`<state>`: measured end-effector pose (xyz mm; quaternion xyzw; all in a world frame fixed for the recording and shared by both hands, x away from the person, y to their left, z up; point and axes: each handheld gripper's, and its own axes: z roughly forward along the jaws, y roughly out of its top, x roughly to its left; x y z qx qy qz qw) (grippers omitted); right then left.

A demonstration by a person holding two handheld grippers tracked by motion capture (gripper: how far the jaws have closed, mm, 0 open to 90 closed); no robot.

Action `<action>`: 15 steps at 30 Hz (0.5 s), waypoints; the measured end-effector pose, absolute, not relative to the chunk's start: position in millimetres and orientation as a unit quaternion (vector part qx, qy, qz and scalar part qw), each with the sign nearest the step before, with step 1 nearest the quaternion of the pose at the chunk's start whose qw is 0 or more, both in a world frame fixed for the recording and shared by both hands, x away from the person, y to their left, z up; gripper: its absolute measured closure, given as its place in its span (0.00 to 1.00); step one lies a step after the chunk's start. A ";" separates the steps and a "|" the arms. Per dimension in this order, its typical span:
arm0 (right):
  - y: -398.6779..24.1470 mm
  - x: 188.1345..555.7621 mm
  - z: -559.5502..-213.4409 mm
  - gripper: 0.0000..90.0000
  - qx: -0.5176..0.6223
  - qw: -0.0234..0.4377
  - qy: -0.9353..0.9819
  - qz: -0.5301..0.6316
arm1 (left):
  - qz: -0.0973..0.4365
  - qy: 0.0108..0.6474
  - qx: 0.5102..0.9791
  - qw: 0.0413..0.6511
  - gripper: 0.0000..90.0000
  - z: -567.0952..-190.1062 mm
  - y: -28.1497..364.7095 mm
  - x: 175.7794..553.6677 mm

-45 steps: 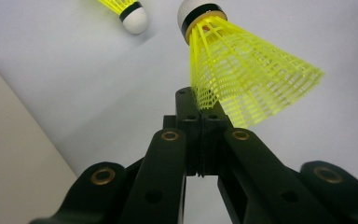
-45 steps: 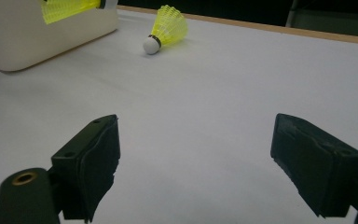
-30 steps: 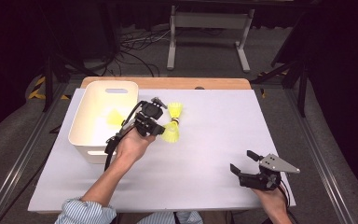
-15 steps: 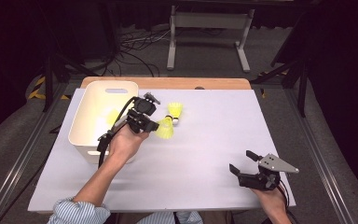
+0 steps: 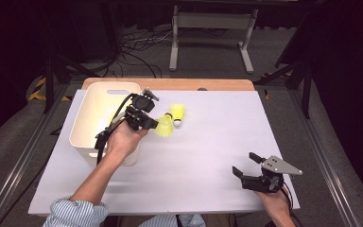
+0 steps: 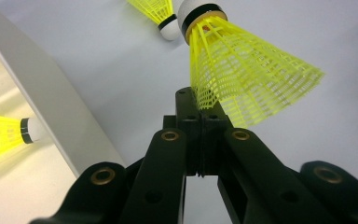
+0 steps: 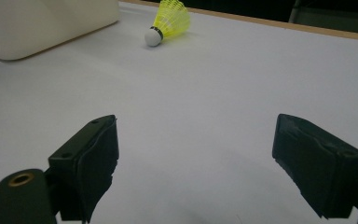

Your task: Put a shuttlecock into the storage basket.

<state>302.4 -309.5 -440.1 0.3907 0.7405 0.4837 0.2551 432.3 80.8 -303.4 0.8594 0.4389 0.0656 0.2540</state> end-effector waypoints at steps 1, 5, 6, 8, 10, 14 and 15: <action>-309.6 302.3 -440.1 0.17 0.391 0.255 0.740 0.484 | 0.066 0.439 0.859 0.254 1.00 -302.7 81.2 432.5; -309.8 302.4 -440.2 0.17 0.391 0.254 0.740 0.485 | 0.067 0.441 0.858 0.255 1.00 -299.7 83.5 433.0; -309.7 302.4 -440.2 0.17 0.391 0.254 0.740 0.485 | 0.069 0.439 0.859 0.255 1.00 -298.8 84.6 433.4; -309.6 302.5 -440.3 0.17 0.390 0.254 0.740 0.485 | 0.072 0.440 0.858 0.254 1.00 -297.2 86.0 434.1; -309.7 302.8 -440.4 0.17 0.390 0.254 0.740 0.485 | 0.071 0.440 0.858 0.255 1.00 -296.2 87.0 434.5; -309.9 303.0 -440.5 0.17 0.392 0.253 0.740 0.485 | 0.070 0.442 0.857 0.256 1.00 -293.6 88.3 435.0; -310.0 303.1 -440.6 0.17 0.392 0.253 0.740 0.485 | 0.072 0.440 0.858 0.255 1.00 -292.8 89.1 435.6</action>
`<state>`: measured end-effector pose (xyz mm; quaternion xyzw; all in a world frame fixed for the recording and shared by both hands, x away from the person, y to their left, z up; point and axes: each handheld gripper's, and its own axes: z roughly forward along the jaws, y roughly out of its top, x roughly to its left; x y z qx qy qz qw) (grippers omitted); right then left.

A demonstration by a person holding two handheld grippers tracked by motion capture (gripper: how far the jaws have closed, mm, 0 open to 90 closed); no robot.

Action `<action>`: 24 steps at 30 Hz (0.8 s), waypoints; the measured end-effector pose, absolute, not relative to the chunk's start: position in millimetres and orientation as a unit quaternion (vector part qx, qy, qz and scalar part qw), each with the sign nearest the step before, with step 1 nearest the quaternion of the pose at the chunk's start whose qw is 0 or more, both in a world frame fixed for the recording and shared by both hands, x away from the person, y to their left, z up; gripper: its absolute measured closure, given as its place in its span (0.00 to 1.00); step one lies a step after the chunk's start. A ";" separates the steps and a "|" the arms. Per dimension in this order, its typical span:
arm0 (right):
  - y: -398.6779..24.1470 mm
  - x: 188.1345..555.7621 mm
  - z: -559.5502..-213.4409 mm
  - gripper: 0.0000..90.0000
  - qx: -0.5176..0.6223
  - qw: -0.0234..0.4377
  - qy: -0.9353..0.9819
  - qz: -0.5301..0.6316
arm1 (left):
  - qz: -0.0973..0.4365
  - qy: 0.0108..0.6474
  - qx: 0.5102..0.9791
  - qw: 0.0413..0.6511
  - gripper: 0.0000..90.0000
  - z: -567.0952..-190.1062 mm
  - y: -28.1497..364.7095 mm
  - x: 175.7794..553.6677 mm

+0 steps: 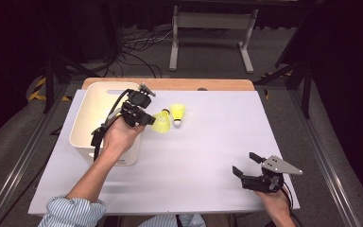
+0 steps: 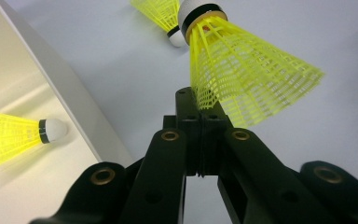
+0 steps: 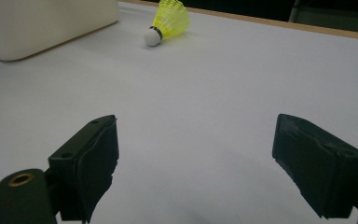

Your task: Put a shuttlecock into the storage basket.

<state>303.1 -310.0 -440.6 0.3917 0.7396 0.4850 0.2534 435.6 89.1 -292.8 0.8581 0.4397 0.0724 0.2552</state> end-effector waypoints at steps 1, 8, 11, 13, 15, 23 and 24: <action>-310.0 303.1 -440.6 0.17 0.392 0.253 0.739 0.485 | 0.072 0.440 0.858 0.255 1.00 -292.8 89.1 435.6; -310.8 302.7 -440.3 0.17 0.394 0.254 0.737 0.487 | 0.074 0.443 0.855 0.261 1.00 -287.9 93.3 437.3; -311.3 302.8 -440.4 0.17 0.394 0.253 0.737 0.488 | 0.073 0.443 0.854 0.262 1.00 -287.0 94.4 438.0; -310.6 302.7 -440.5 0.17 0.392 0.253 0.739 0.486 | 0.074 0.442 0.854 0.263 1.00 -286.3 95.4 438.4; -310.5 302.7 -440.5 0.17 0.392 0.253 0.739 0.486 | 0.073 0.444 0.853 0.263 1.00 -285.9 96.2 438.3; -310.7 303.1 -440.7 0.17 0.392 0.253 0.739 0.486 | 0.079 0.446 0.851 0.265 1.00 -281.3 101.4 439.1; -310.7 303.1 -440.7 0.17 0.392 0.253 0.739 0.487 | 0.080 0.446 0.851 0.267 1.00 -280.6 102.1 439.1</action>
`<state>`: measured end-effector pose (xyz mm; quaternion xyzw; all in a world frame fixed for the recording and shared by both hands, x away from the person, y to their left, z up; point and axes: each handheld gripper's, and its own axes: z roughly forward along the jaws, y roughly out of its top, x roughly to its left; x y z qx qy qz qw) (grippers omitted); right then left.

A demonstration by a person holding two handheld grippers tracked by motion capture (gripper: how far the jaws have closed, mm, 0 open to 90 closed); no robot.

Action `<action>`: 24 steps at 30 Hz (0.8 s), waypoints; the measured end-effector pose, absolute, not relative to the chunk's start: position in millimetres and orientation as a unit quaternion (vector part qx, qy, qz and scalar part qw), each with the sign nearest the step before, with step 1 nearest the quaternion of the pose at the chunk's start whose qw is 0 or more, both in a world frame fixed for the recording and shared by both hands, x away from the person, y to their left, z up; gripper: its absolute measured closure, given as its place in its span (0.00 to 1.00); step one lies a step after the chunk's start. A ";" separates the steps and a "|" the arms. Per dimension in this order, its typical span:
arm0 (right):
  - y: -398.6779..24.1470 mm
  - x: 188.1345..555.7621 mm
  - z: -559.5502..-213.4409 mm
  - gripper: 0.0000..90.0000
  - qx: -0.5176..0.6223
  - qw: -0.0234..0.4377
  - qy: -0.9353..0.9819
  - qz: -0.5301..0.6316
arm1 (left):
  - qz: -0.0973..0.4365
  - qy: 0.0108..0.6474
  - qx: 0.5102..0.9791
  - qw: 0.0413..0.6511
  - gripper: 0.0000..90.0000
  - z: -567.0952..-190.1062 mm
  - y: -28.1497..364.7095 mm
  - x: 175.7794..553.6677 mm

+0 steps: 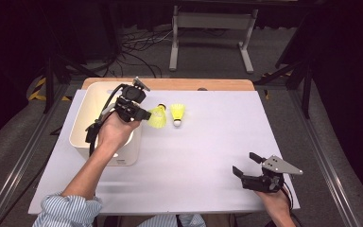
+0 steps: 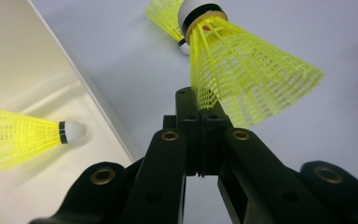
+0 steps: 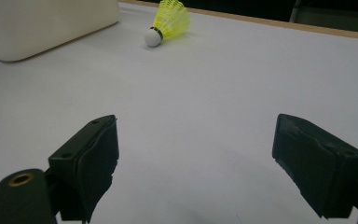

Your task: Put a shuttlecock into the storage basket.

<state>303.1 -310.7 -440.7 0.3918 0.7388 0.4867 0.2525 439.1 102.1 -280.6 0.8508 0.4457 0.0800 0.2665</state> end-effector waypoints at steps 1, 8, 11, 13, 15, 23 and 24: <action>-310.8 303.1 -440.7 0.17 0.392 0.253 0.739 0.487 | 0.080 0.446 0.850 0.268 1.00 -279.9 102.8 439.0; -310.9 303.4 -440.9 0.17 0.392 0.252 0.739 0.486 | 0.081 0.451 0.847 0.268 1.00 -276.7 108.0 440.1; -310.9 303.4 -441.0 0.17 0.392 0.252 0.739 0.486 | 0.081 0.452 0.846 0.269 1.00 -276.1 111.4 441.4; -310.8 303.5 -441.0 0.17 0.393 0.251 0.739 0.486 | 0.079 0.457 0.844 0.269 1.00 -276.3 113.2 442.2; -310.7 303.4 -441.1 0.17 0.393 0.251 0.740 0.485 | 0.081 0.457 0.844 0.268 1.00 -276.4 115.7 444.0; -311.1 303.7 -441.2 0.17 0.393 0.251 0.739 0.486 | 0.077 0.467 0.838 0.271 1.00 -276.7 121.8 448.5; -311.2 303.7 -441.1 0.17 0.393 0.252 0.739 0.486 | 0.077 0.467 0.838 0.273 1.00 -276.6 122.3 448.7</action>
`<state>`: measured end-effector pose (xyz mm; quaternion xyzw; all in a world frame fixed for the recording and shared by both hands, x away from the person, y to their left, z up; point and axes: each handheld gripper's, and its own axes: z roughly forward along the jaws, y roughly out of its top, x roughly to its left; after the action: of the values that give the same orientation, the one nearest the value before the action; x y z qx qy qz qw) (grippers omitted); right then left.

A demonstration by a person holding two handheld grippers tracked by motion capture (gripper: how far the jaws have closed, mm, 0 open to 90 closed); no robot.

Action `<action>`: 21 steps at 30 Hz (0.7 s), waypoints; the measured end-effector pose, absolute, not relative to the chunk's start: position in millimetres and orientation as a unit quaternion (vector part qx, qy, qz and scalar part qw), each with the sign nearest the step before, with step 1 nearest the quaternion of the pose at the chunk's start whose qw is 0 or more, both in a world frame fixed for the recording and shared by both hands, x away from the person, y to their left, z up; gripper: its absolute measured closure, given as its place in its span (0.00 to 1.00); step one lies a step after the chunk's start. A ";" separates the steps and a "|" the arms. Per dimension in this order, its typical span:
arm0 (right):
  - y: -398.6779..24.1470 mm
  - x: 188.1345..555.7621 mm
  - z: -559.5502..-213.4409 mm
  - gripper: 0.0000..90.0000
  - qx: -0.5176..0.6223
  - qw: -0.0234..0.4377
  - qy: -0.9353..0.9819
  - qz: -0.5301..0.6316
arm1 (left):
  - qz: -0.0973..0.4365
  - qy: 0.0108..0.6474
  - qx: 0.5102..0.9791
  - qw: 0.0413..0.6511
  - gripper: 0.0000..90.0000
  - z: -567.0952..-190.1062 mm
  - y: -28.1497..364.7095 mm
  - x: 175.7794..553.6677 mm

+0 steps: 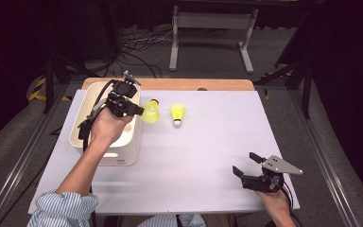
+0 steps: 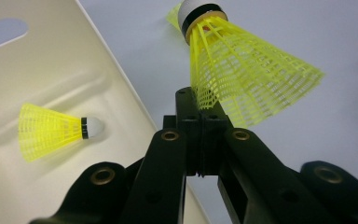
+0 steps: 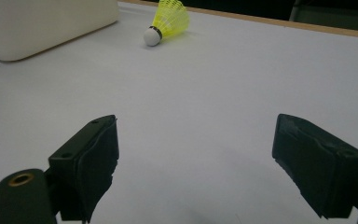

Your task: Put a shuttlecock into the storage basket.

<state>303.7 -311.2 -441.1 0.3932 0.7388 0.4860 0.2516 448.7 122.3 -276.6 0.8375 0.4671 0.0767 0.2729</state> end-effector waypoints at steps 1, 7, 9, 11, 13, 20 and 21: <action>-311.2 303.6 -441.1 0.17 0.393 0.251 0.739 0.486 | 0.076 0.469 0.835 0.278 1.00 -275.9 123.9 448.7; -311.0 303.7 -441.2 0.17 0.392 0.251 0.739 0.486 | 0.078 0.472 0.833 0.278 1.00 -275.3 127.7 448.9; -311.1 303.6 -441.1 0.17 0.392 0.251 0.739 0.487 | 0.079 0.474 0.831 0.281 1.00 -274.5 130.4 448.9; -311.1 303.6 -441.1 0.17 0.392 0.251 0.739 0.487 | 0.080 0.476 0.830 0.279 1.00 -273.8 133.3 448.9; -311.1 303.6 -441.1 0.17 0.392 0.251 0.739 0.486 | 0.081 0.477 0.830 0.278 1.00 -273.7 134.9 449.1; -310.9 303.6 -441.2 0.17 0.392 0.251 0.740 0.485 | 0.084 0.486 0.824 0.279 1.00 -274.0 144.3 449.9; -310.9 303.6 -441.2 0.17 0.392 0.251 0.740 0.486 | 0.084 0.490 0.821 0.281 1.00 -273.8 146.4 449.6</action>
<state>303.6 -310.9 -441.2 0.3923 0.7398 0.4858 0.2507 449.6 146.4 -273.8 0.8209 0.4900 0.0838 0.2811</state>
